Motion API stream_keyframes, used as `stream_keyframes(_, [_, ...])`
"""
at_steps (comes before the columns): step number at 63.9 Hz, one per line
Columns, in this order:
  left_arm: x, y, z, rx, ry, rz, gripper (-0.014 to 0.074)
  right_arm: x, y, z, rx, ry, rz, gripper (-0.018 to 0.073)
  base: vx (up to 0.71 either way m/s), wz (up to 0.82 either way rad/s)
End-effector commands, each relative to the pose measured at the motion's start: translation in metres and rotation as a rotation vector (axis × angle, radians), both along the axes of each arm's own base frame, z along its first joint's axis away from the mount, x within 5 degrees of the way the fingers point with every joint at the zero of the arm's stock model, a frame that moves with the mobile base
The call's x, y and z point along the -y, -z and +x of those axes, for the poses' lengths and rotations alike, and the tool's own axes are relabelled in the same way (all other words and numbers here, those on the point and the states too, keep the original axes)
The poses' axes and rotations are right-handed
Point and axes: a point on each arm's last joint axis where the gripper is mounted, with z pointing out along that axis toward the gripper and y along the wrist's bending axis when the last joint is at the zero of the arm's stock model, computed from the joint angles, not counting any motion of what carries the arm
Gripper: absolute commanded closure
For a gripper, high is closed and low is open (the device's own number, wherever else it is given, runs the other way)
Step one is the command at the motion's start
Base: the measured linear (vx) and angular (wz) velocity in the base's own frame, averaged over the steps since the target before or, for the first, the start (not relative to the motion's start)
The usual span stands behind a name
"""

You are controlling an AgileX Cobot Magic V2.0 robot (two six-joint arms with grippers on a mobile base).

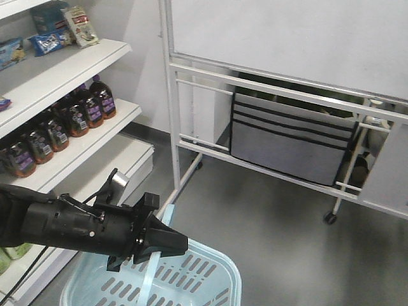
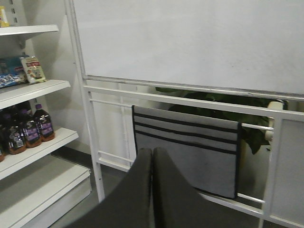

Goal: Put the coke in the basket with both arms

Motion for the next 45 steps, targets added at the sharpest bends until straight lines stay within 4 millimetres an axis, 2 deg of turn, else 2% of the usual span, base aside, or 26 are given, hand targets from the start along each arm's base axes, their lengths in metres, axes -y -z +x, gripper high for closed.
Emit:
stream_keyframes(1, [0.0044,-0.0239,-0.0027,0.039,0.006,-0.108,0.0602,-0.0005,-0.0029,0.0010,0.051,-0.004,-0.010,0.0569,0.11,0.42])
stream_keyframes(45, [0.0044,-0.0239,-0.0027,0.039,0.006,-0.108,0.0602,-0.0005,-0.0029,0.0010,0.051,-0.004,-0.010,0.0569,0.11,0.42])
